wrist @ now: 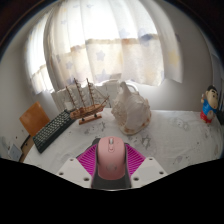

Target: Arrange mouse

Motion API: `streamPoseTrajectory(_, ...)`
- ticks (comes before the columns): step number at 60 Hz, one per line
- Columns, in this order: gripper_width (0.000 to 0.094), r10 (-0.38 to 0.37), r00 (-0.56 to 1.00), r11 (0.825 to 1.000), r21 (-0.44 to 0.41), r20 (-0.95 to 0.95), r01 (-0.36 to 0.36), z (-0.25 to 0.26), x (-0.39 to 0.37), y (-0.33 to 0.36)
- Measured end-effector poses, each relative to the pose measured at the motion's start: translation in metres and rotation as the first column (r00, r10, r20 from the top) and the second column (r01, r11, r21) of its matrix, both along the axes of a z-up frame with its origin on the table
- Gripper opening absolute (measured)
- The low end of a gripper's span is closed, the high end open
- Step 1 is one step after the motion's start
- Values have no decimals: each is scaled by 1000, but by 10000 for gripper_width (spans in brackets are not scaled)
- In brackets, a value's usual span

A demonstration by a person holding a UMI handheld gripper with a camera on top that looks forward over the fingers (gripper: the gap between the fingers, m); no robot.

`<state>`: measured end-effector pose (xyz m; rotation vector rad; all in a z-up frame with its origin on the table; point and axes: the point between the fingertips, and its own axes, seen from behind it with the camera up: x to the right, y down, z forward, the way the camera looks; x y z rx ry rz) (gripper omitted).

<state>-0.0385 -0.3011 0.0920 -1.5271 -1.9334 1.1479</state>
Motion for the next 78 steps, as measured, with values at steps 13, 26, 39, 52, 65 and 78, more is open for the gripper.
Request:
streamPoseTrajectory(13,379,47,997,993,107,66,-53,-81,27,-44)
streamPoseTrajectory(26,851,79,989,981,167,123,-99,-102,42,-40)
streamPoseTrajectory(39,851,103,987,978,170,120,-122,2,87,11)
streamPoseTrajectory(52,852,68,981,968,226,184,-109,69,155,101)
streamPoseTrajectory(65,854,-20,989,970,241,150,-17,96,173,174)
streamPoseTrajectory(78,853,-57,988,968,251,144,19,99,187,223)
